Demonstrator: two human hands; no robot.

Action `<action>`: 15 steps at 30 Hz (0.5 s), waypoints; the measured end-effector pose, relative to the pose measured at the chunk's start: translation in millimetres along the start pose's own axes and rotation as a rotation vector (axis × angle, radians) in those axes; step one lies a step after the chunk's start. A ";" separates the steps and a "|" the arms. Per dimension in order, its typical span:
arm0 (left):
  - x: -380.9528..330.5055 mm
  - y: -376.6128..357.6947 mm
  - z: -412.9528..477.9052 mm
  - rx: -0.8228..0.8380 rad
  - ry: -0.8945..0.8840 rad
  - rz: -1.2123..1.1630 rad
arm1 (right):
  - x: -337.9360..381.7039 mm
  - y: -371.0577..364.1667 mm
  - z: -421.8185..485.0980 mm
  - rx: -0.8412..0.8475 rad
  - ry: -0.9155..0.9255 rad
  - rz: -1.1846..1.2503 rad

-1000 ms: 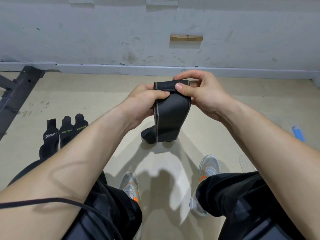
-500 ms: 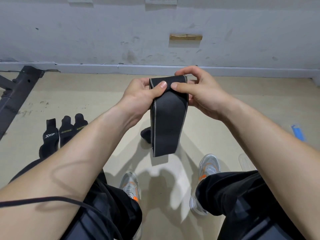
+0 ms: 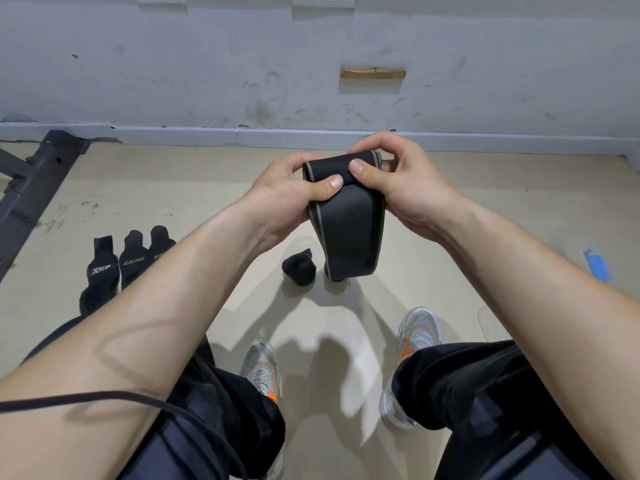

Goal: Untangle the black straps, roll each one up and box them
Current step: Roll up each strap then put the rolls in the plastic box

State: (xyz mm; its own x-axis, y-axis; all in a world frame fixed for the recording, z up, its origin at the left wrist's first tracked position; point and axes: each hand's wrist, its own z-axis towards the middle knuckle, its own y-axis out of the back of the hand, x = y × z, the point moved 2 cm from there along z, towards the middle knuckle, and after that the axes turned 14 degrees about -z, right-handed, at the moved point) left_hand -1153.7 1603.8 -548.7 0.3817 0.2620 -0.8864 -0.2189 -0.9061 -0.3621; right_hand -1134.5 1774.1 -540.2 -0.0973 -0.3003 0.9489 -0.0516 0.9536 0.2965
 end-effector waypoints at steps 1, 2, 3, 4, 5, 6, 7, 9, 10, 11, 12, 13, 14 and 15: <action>0.4 -0.9 -0.7 0.017 0.042 -0.023 | 0.1 0.1 0.0 -0.007 0.009 -0.006; 0.8 -1.6 -1.7 0.035 0.078 -0.034 | 0.3 0.0 0.3 -0.015 0.020 -0.018; 0.5 -1.7 -2.9 0.043 0.109 -0.039 | 0.3 -0.5 0.7 -0.027 0.028 -0.035; 0.5 -1.0 -3.5 0.040 0.136 -0.047 | 0.0 -1.2 1.4 -0.042 0.033 -0.055; 0.3 -0.3 -4.4 0.029 0.159 -0.056 | -0.5 -2.1 2.0 -0.056 0.037 -0.074; 0.8 0.2 -5.1 0.013 0.178 -0.071 | -0.5 -2.9 2.2 -0.067 0.044 -0.092; 0.9 0.0 -6.2 0.000 0.194 -0.095 | -0.4 -3.7 2.3 -0.075 0.056 -0.115; 0.6 -1.4 -8.5 -0.026 0.223 -0.165 | -0.3 -4.1 2.5 -0.090 0.084 -0.174; -0.2 -2.7 -9.7 -0.036 0.237 -0.193 | -0.3 -3.7 2.6 -0.094 0.097 -0.199; -1.5 -3.7 -10.7 -0.040 0.252 -0.215 | 0.3 -3.4 2.3 -0.097 0.110 -0.221; -2.7 -4.9 -11.6 -0.037 0.265 -0.235 | 1.1 -3.5 2.1 -0.099 0.124 -0.248; -4.1 -6.3 -12.4 -0.033 0.271 -0.251 | 2.1 -4.1 1.6 -0.100 0.137 -0.277; -4.5 -6.7 -12.2 -0.034 0.268 -0.255 | 3.0 -4.5 1.4 -0.098 0.145 -0.304; -4.3 -7.0 -12.1 -0.043 0.253 -0.247 | 3.4 -4.7 1.2 -0.091 0.146 -0.322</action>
State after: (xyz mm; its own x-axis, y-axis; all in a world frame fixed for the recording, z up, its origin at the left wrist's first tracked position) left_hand -1143.0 1605.0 -538.8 0.6303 0.3890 -0.6718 -0.0565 -0.8402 -0.5394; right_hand -1135.8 1768.6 -538.5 0.0524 -0.5859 0.8087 0.0332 0.8104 0.5850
